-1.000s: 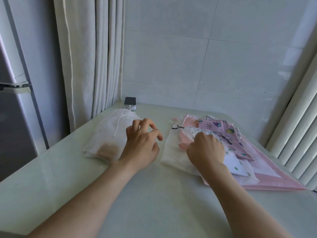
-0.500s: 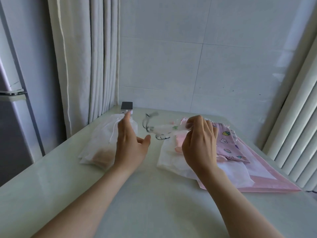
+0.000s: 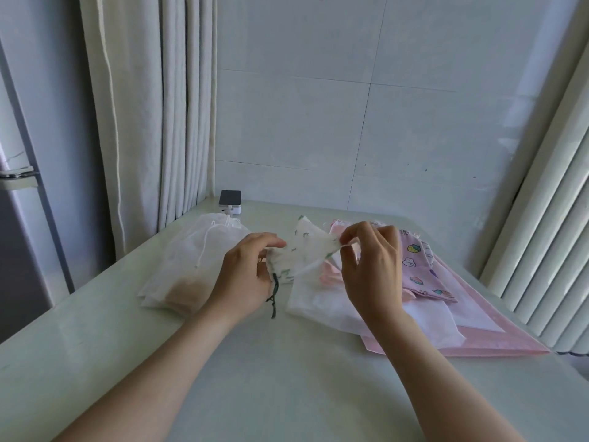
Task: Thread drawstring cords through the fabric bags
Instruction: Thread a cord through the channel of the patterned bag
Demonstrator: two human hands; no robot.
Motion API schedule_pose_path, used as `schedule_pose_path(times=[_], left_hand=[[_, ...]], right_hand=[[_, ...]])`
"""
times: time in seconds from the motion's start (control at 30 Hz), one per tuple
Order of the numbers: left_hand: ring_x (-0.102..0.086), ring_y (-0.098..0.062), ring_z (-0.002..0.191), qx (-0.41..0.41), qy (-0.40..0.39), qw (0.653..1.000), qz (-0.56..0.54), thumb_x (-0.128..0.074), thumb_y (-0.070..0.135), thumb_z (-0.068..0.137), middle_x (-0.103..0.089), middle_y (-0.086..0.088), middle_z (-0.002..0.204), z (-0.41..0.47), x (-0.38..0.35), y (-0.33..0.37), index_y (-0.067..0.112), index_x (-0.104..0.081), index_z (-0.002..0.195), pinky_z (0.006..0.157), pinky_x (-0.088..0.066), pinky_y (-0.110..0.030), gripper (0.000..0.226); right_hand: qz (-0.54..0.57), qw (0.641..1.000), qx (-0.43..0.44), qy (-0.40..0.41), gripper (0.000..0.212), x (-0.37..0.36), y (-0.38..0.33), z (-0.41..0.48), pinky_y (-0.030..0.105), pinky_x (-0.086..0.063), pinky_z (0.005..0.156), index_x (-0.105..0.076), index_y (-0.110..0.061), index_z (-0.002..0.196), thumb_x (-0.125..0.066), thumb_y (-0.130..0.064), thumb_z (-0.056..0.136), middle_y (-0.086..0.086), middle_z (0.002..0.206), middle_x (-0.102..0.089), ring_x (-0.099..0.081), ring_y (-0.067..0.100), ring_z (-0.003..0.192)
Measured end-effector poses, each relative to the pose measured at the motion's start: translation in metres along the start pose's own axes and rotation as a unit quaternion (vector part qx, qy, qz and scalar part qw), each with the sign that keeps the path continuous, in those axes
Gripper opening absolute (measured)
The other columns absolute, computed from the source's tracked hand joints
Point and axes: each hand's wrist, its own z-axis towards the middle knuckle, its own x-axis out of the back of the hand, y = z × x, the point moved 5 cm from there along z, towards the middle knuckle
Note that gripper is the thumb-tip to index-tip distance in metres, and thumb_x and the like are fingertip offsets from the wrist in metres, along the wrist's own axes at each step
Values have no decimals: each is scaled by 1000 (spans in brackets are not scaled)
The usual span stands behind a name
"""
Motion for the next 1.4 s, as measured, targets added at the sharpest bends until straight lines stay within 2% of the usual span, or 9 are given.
schedule_pose_path(times=[0.23,0.37,0.57,0.77,0.93,1.0,1.13,1.23,1.4], left_hand=[[-66,-15,125,-51,74,996,13,-83,-8,73,-67,-4,139,3,8,2,14,-77,122,106,-55,-40,53],[-53,-13,140,-85,73,993,33,-54,-25,68,-56,-3,153,2,13,12,12,-68,136,112,-50,-32,79],[-37,-9,152,-122,61,989,53,-53,-32,73,-38,-3,166,0,15,18,12,-56,147,113,-30,-8,86],[-55,-27,114,-88,168,973,129,-68,-1,93,-54,-3,139,-2,28,19,16,-63,136,95,-50,-40,46],[-66,-23,73,9,157,982,106,-48,26,108,-53,2,125,-1,29,6,20,-60,130,75,-55,-48,25],[-66,-15,67,-17,160,984,79,-43,20,110,-60,3,104,-1,29,6,18,-59,118,70,-55,-46,18],[-67,-3,75,-43,160,984,68,-51,-11,98,-68,1,94,0,35,7,14,-60,115,72,-53,-25,31],[-69,-13,85,-59,149,984,82,-56,-10,97,-68,-1,101,1,32,6,10,-62,114,77,-51,-28,27],[-65,-32,84,-22,120,980,155,-49,13,106,-66,-5,103,0,24,3,15,-60,114,65,-46,-42,14]], right_hand=[[-13,980,-107,-167,56,-19,13,-10,43,-55,65,-46,-29,125,-68,-12,77,0,99,-72,-61,33,80],[6,962,-133,-239,69,-28,11,-16,38,-49,74,-51,-28,139,-68,-10,75,6,108,-72,-60,32,89],[33,969,-176,-168,20,-28,12,-7,29,-36,52,-70,-13,75,-63,2,63,0,63,-60,-50,26,63],[124,967,-187,-122,19,-29,9,-4,34,-24,54,-46,1,64,-52,-16,65,19,59,-46,-30,21,61],[160,961,-176,-142,31,-38,7,0,33,-24,57,-40,-1,64,-60,-21,78,0,58,-34,-25,18,62],[159,959,-172,-161,3,-45,8,1,31,-39,60,-63,-8,73,-61,-7,75,-3,74,-61,-51,20,67],[44,949,-105,-295,88,-57,9,-1,38,-49,99,-46,-30,149,-53,12,72,7,165,-24,-42,31,141],[-116,920,-73,-367,95,-57,11,-9,51,-48,97,-20,-32,159,-60,5,81,15,162,-10,-41,46,130],[-163,945,-74,-273,73,-36,5,-2,40,-46,82,-44,-18,142,-56,11,76,13,127,-43,-48,35,102]])
